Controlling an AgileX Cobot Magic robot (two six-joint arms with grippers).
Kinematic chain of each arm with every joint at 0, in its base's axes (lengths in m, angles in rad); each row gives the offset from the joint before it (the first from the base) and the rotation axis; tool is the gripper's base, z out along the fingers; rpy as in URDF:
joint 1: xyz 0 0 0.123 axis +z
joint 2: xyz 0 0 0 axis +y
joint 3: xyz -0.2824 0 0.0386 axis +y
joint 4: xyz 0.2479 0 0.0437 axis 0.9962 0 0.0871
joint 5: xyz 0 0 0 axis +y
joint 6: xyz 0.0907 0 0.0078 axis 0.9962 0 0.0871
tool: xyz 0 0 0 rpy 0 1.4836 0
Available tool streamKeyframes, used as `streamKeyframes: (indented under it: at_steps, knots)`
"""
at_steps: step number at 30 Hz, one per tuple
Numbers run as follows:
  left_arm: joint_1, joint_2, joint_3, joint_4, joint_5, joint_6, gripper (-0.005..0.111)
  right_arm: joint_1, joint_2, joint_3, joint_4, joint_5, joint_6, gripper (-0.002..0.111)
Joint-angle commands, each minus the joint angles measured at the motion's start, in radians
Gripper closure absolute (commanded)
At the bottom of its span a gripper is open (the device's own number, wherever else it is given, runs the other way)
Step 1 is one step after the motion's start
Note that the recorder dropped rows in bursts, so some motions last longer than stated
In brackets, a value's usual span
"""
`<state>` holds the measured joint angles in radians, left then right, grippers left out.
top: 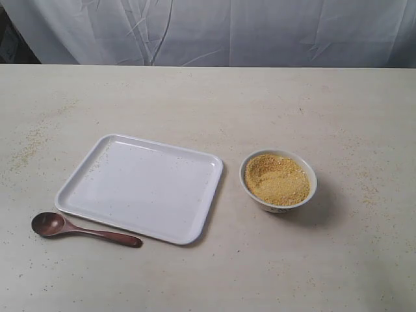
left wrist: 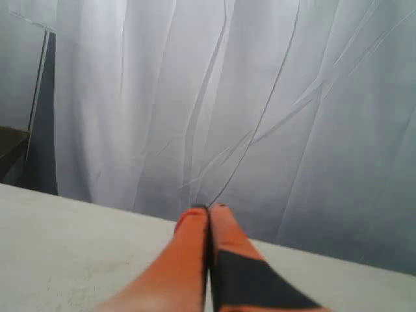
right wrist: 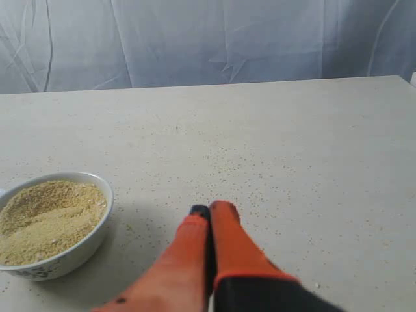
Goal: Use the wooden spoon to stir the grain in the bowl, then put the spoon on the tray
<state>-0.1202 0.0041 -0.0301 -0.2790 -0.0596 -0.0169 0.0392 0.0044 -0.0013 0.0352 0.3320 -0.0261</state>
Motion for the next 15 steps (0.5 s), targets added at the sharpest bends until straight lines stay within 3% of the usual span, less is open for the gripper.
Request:
streamKeyframes:
  at_steps: [1, 9, 12, 15]
  knots:
    - [-0.001, 0.066, -0.121, -0.012, 0.05, -0.004, 0.107, 0.004, -0.004, 0.001, -0.001, -0.008, 0.001, 0.109]
    - [-0.002, 0.555, -0.329, 0.004, 0.372, 0.046, 0.107, 0.004, -0.004, 0.001, -0.001, -0.006, 0.001, 0.109]
    - [-0.002, 0.759, -0.372, -0.122, 0.469, 0.204, 0.107, 0.004, -0.004, 0.001, -0.001, -0.006, 0.001, 0.109]
    - [-0.002, 0.93, -0.389, -0.385, 0.556, 0.511, 0.107, 0.004, -0.004, 0.001, -0.001, -0.006, 0.001, 0.109]
